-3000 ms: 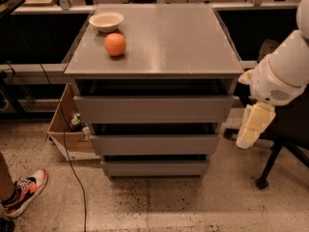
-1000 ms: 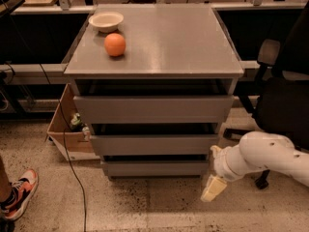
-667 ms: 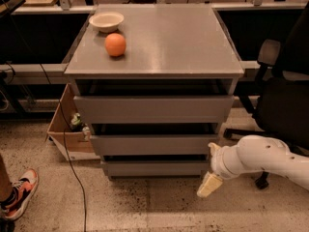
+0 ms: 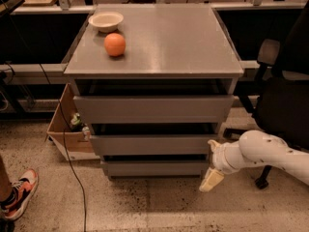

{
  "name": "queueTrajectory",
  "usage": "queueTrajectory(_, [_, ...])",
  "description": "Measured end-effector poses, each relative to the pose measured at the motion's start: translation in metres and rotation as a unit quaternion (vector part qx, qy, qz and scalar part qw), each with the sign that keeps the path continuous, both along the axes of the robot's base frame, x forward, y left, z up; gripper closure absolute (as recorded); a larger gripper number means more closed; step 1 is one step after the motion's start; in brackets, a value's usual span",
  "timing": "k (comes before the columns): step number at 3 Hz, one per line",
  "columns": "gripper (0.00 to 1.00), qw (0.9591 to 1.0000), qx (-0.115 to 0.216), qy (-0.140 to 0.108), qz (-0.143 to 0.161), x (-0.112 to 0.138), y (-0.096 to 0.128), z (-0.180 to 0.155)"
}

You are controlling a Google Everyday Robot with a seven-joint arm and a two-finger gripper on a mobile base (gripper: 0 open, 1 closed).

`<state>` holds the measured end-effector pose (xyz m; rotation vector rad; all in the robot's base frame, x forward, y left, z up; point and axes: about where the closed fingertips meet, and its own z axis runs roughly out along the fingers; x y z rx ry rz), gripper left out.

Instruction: Open bottom drawer

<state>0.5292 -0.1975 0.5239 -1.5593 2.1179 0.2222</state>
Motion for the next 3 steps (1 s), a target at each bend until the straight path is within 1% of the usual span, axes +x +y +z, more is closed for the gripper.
queueTrajectory(1, [0.0, 0.9991, 0.032, -0.018, 0.02, 0.038, -0.017, -0.045])
queueTrajectory(2, [0.0, 0.9957, 0.067, -0.036, 0.052, 0.056, -0.015, -0.083])
queueTrajectory(3, [0.0, 0.9947, 0.069, -0.044, 0.062, 0.061, -0.017, -0.094])
